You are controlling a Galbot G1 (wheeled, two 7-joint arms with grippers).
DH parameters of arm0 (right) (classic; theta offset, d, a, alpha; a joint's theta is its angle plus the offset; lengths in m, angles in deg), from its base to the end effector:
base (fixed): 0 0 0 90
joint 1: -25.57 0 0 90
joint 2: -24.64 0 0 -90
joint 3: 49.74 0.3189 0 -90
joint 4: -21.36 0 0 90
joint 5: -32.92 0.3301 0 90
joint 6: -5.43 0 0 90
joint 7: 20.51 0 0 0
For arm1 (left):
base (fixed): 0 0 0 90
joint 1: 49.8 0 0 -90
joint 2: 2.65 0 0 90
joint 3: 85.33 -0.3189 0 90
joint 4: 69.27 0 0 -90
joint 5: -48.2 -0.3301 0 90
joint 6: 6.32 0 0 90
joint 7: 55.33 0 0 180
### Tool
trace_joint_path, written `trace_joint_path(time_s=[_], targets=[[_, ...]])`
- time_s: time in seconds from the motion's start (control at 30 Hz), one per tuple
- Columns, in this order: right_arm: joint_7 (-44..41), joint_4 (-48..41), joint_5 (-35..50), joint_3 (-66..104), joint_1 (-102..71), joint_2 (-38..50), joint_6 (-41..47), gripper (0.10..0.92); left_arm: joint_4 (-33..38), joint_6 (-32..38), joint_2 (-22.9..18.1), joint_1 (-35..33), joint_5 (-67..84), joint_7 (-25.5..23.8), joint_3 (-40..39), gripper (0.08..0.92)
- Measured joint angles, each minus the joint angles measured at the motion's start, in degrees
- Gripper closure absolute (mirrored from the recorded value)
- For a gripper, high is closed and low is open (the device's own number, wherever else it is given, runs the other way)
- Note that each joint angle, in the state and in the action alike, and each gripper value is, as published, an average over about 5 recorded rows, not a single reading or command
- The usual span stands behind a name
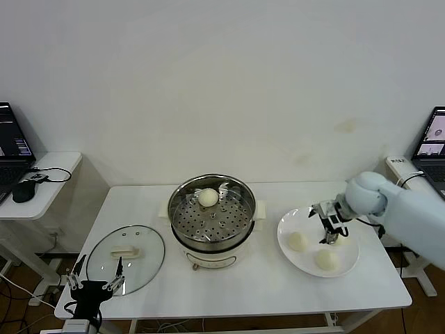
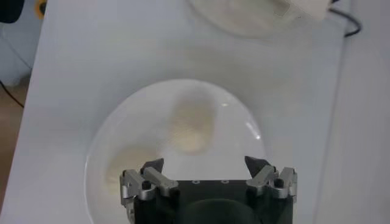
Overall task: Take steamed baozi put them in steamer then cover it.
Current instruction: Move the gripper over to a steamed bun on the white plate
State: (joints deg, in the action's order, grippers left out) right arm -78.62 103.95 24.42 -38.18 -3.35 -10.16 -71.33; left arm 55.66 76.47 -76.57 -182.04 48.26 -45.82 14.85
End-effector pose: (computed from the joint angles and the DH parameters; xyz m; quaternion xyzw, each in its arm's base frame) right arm 0.4428 -0.1138 -0.1697 0.4963 -0.5258 0.5974 0.3469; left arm 0.1222 0.0819 -0.2617 0.0734 -0.9773 -0.1727 0.0984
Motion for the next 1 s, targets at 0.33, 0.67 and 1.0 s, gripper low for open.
trace_joint_path(time_s=[0.33,0.67,1.0], targets=[[0.46,-6.16,-2.69,1.67,-3.39,-6.25,-0.68,0.203,-0.42,0.09,-0.36,-0.28,0.11,0.01,0.86,0.177],[0.95,-10.56,-4.55,2.95,-5.46,-10.34,-1.01,0.261,-0.85,0.11,-0.48,-0.06,0.10,0.01,0.89,0.177],[0.32,-11.68,-5.15,3.38,-6.02,-11.28,-0.83,0.402,-0.87,0.12,-0.60,-0.07,0.04,0.06,0.79,0.177]])
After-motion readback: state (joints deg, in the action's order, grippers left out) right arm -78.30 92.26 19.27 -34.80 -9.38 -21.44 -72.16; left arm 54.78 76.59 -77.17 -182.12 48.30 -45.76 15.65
